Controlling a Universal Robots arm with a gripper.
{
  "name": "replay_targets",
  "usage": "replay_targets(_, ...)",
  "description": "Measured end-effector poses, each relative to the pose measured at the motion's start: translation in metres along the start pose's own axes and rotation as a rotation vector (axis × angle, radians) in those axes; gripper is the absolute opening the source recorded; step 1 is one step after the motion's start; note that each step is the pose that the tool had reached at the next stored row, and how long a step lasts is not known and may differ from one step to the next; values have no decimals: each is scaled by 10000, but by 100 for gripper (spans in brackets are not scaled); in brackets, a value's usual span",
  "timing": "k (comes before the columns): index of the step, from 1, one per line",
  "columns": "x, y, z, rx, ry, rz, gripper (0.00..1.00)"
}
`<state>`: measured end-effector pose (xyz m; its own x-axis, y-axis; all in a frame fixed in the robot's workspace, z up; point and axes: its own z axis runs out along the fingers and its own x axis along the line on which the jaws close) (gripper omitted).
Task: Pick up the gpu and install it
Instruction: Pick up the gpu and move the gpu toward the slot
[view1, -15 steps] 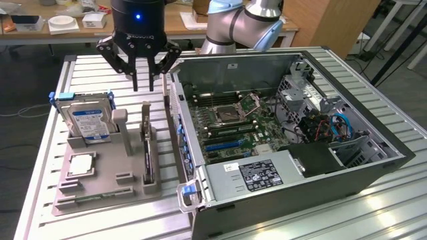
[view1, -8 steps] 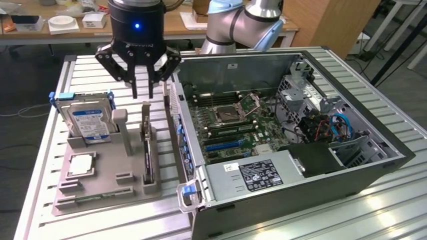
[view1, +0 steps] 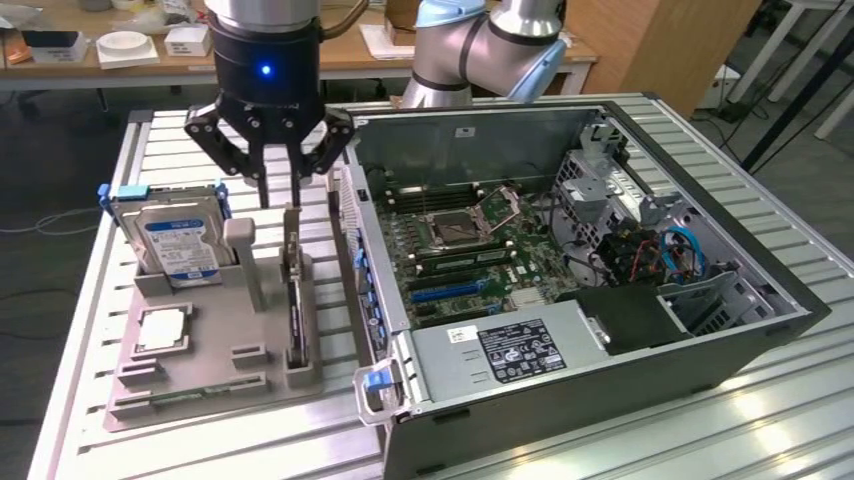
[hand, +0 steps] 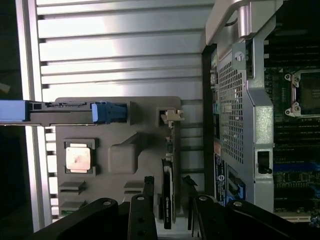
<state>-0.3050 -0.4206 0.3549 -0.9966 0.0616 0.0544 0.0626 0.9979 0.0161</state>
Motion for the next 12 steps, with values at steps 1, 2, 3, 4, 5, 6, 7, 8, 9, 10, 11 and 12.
replay_targets(1, 5, -4, 14, 0, -5, -6, 36)
replay_targets(2, 10, -7, 29, 1, -10, -11, 36)
replay_targets(3, 13, -11, 45, 0, -14, -14, 36)
replay_targets(4, 14, -13, 60, 0, -17, -15, 36)
replay_targets(5, 15, -15, 74, 1, -19, -15, 36)
replay_targets(6, 15, -16, 87, 1, -20, -15, 36)
replay_targets(7, 14, -16, 98, 1, -21, -15, 36)
replay_targets(8, 14, -17, 111, 0, -21, -14, 36)
replay_targets(9, 13, -17, 124, 1, -21, -13, 36)
replay_targets(10, 12, -19, 139, 0, -22, -14, 36)
replay_targets(11, 11, -21, 153, 1, -21, -15, 36)
replay_targets(12, 10, -23, 166, 0, -22, -17, 36)
